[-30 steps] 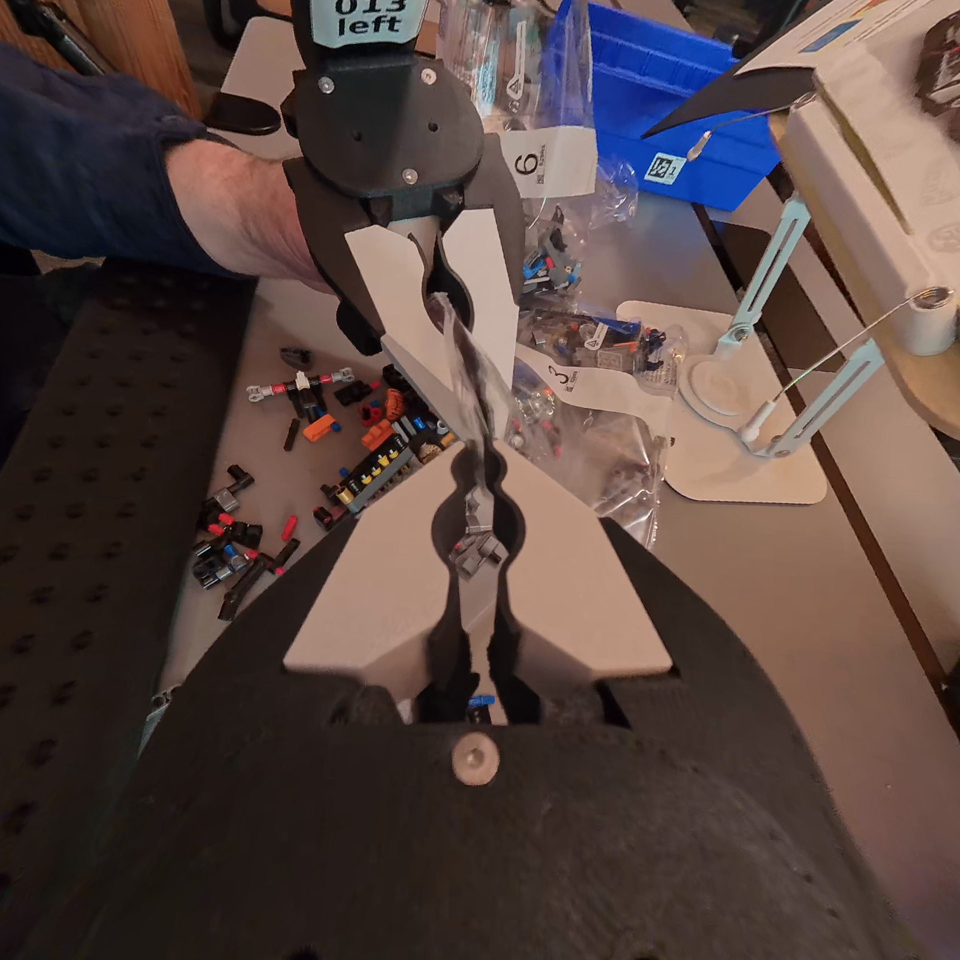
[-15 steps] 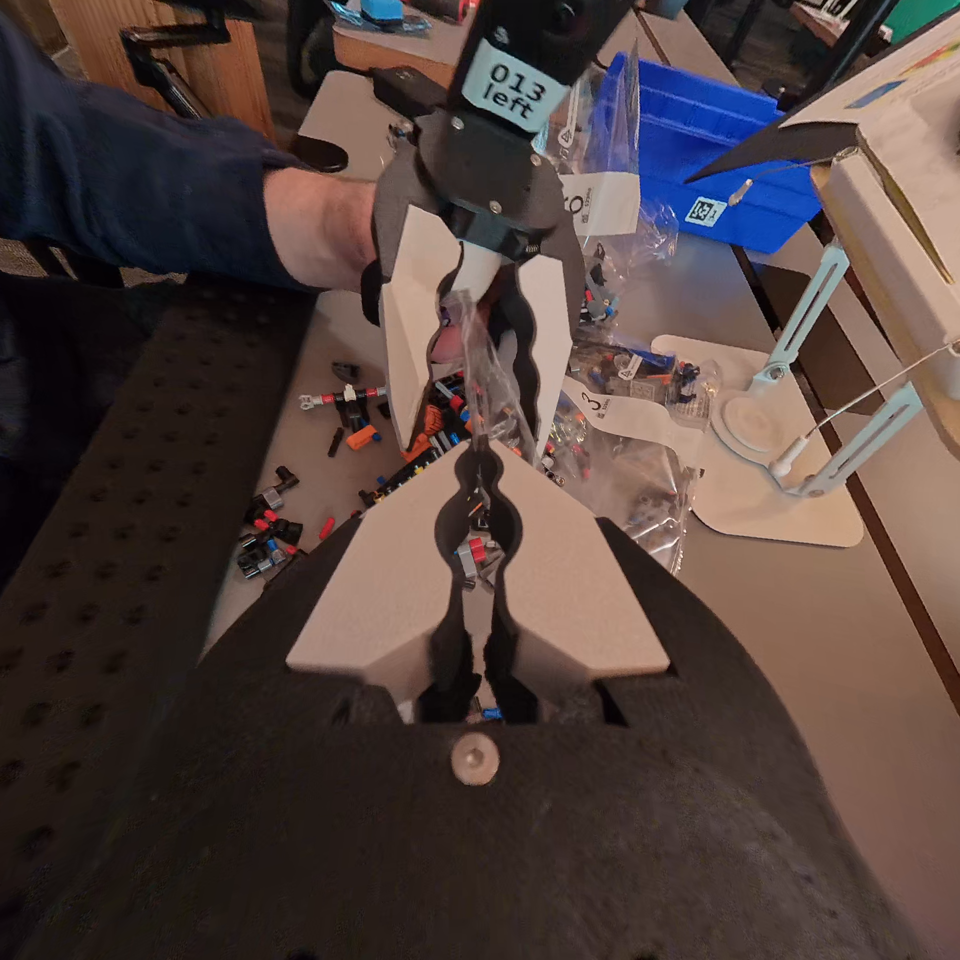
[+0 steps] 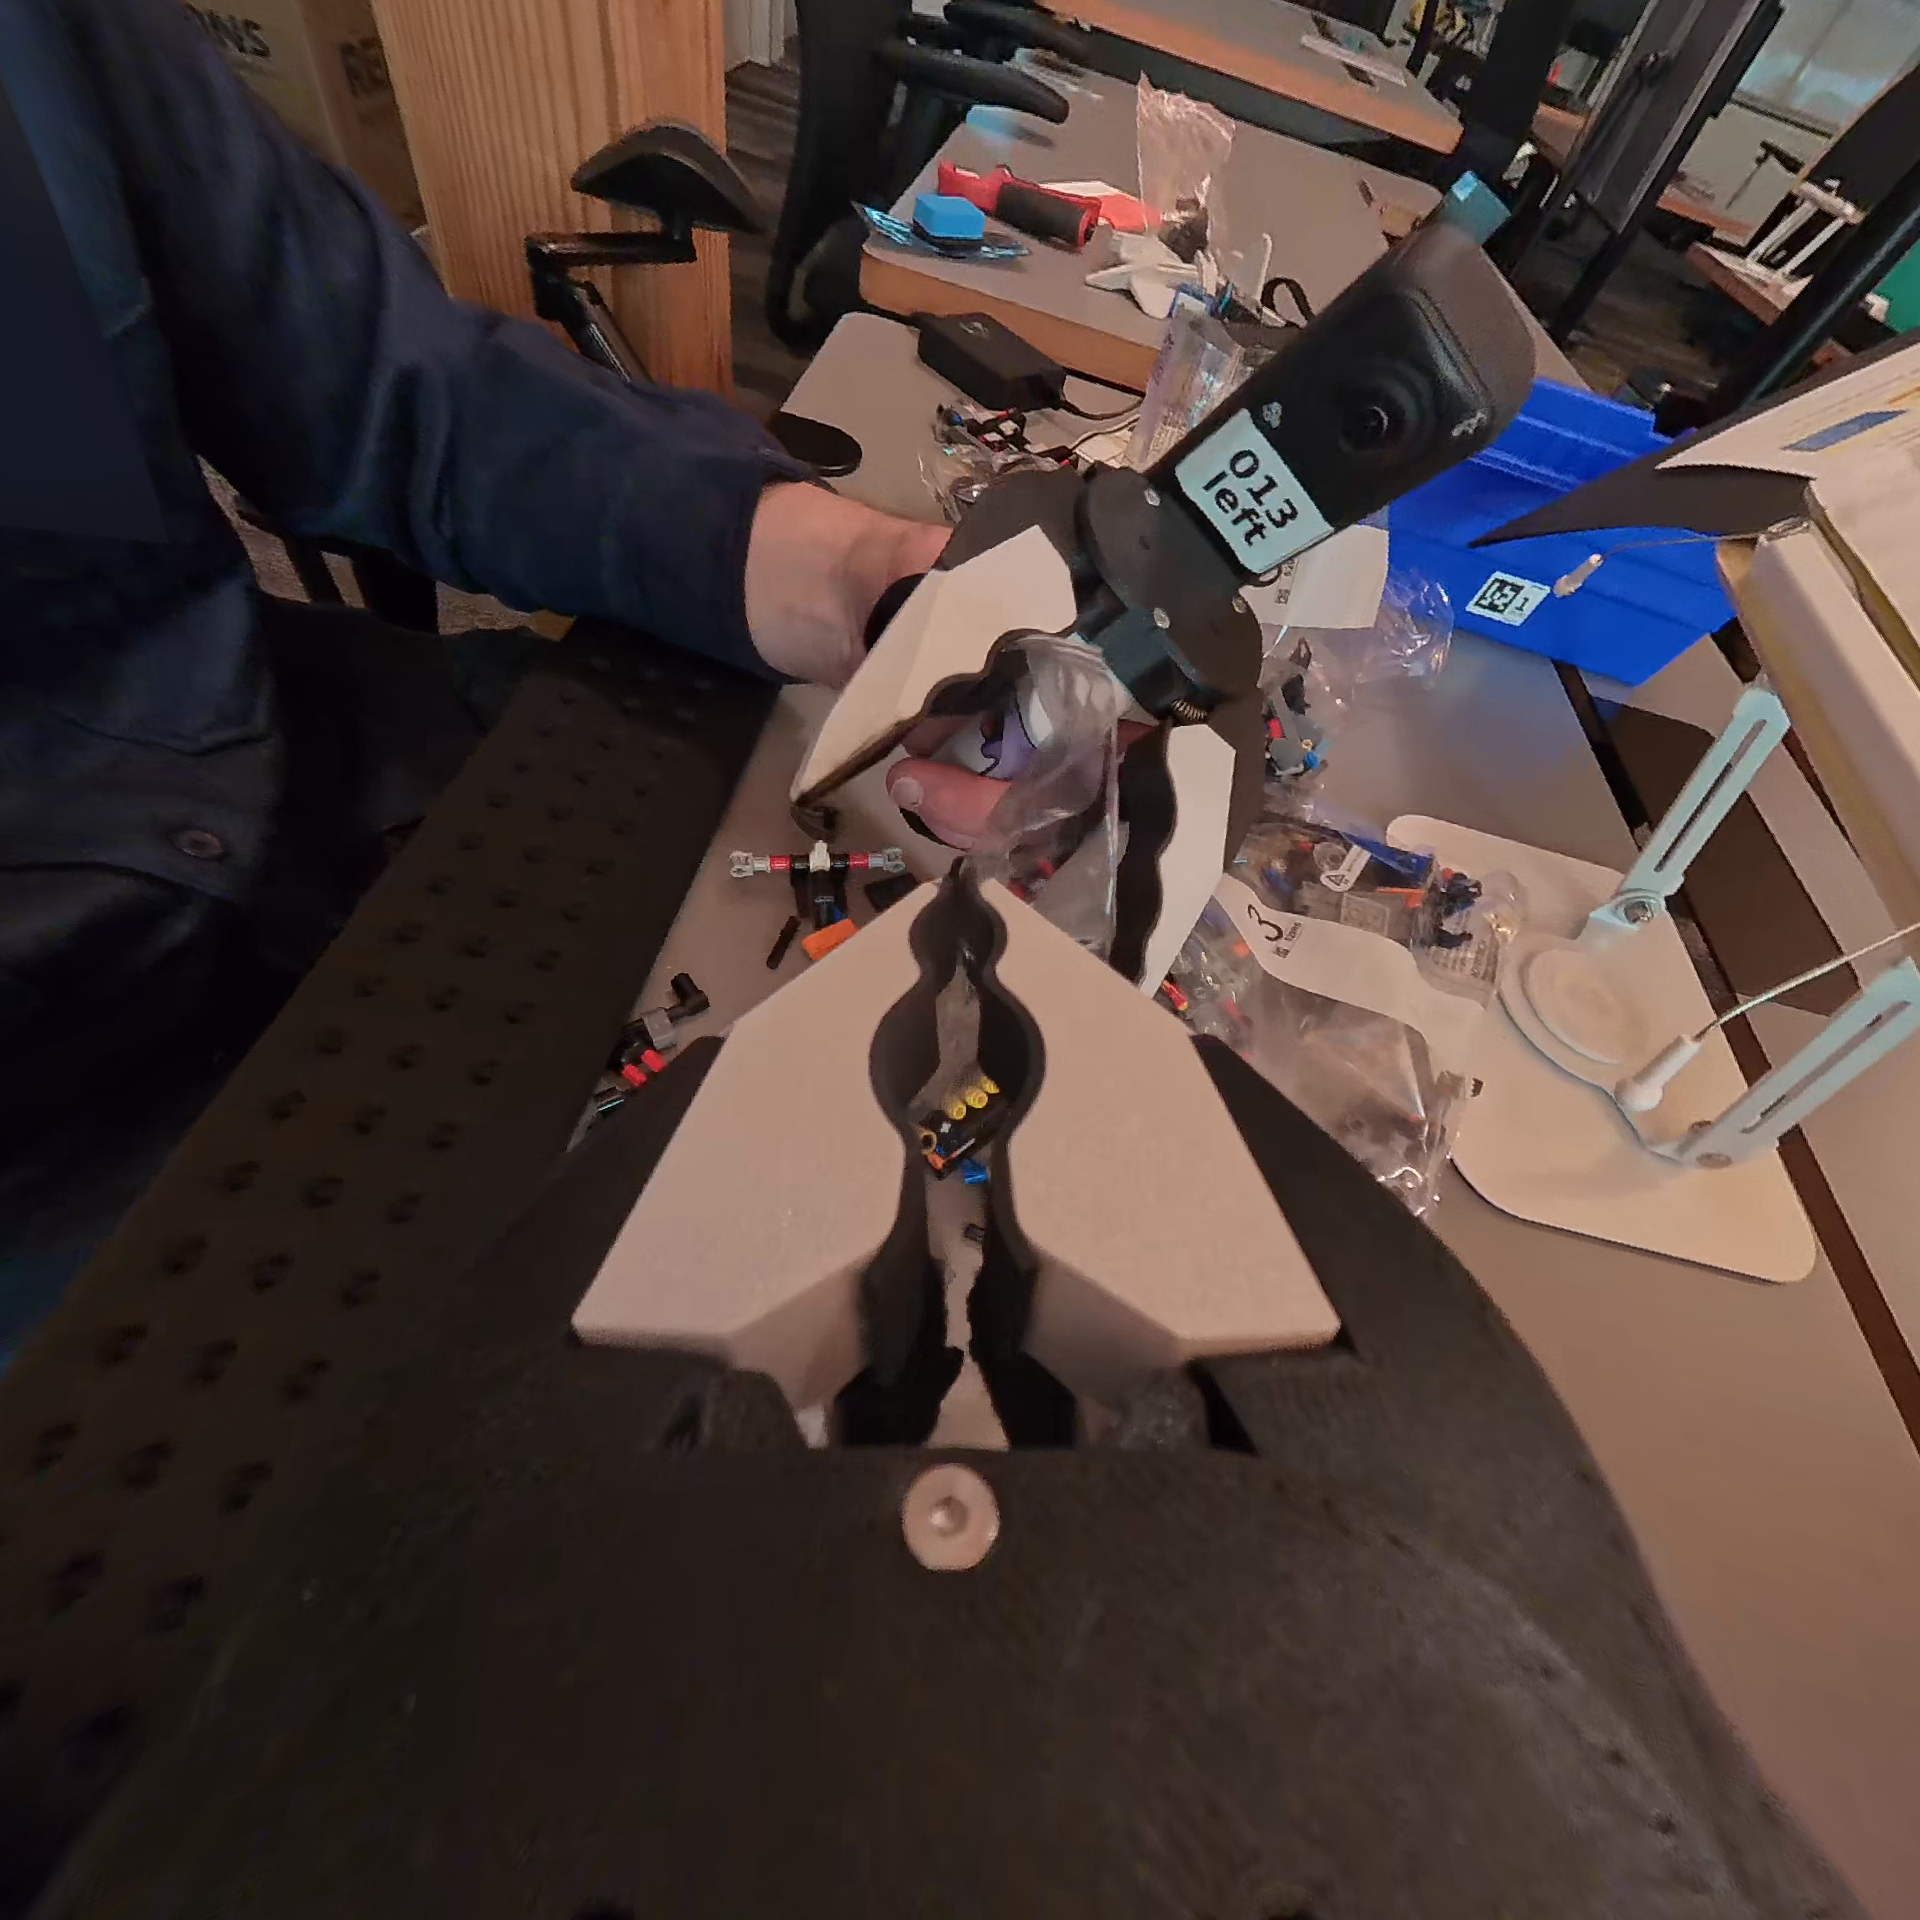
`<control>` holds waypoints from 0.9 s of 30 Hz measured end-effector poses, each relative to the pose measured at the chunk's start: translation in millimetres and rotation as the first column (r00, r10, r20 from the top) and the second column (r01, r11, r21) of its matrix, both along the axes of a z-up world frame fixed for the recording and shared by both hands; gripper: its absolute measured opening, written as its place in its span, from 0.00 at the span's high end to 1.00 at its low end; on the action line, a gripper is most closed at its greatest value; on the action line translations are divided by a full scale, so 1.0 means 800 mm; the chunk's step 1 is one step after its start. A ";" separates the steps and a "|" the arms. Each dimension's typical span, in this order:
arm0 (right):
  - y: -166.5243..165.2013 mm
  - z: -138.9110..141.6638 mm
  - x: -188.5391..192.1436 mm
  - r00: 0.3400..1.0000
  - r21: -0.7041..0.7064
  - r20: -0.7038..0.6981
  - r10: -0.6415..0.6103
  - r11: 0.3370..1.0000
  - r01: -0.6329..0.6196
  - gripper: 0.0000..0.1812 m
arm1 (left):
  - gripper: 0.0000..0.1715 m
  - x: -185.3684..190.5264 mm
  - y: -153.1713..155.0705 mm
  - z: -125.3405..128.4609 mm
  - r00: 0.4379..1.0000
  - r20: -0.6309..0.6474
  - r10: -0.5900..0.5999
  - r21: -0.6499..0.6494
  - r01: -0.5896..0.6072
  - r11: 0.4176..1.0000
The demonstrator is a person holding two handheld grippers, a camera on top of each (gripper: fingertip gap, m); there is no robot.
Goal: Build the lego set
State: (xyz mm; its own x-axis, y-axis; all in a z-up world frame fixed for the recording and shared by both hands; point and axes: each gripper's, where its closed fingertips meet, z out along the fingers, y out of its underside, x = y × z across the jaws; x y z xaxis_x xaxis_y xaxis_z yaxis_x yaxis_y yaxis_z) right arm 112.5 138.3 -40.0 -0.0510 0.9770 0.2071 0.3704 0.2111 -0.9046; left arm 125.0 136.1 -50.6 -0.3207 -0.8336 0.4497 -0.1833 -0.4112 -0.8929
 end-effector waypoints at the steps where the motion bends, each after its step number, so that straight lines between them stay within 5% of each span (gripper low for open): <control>1: -0.001 -0.001 0.000 1.000 0.002 0.004 0.004 1.000 -0.004 1.00 | 0.52 -0.001 -0.002 0.003 1.000 0.011 -0.012 -0.012 0.012 1.000; 10: -0.001 -0.018 -0.003 0.997 0.011 0.071 0.007 1.000 -0.008 1.00 | 0.48 0.000 -0.014 0.002 0.996 0.021 -0.091 -0.073 0.092 0.993; 27: 0.008 -0.034 -0.003 0.991 0.018 0.131 -0.031 0.999 0.029 1.00 | 0.69 0.002 -0.019 -0.009 0.995 -0.022 -0.098 0.001 0.098 0.995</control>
State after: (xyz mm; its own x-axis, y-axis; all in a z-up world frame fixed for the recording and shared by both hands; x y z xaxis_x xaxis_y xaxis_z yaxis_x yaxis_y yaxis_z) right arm 109.8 144.7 -67.1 -0.0492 0.9750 0.2165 0.4922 0.2123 -0.8442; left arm 126.3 120.9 -57.6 -0.3910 -0.7995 0.4559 -0.2423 -0.3885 -0.8890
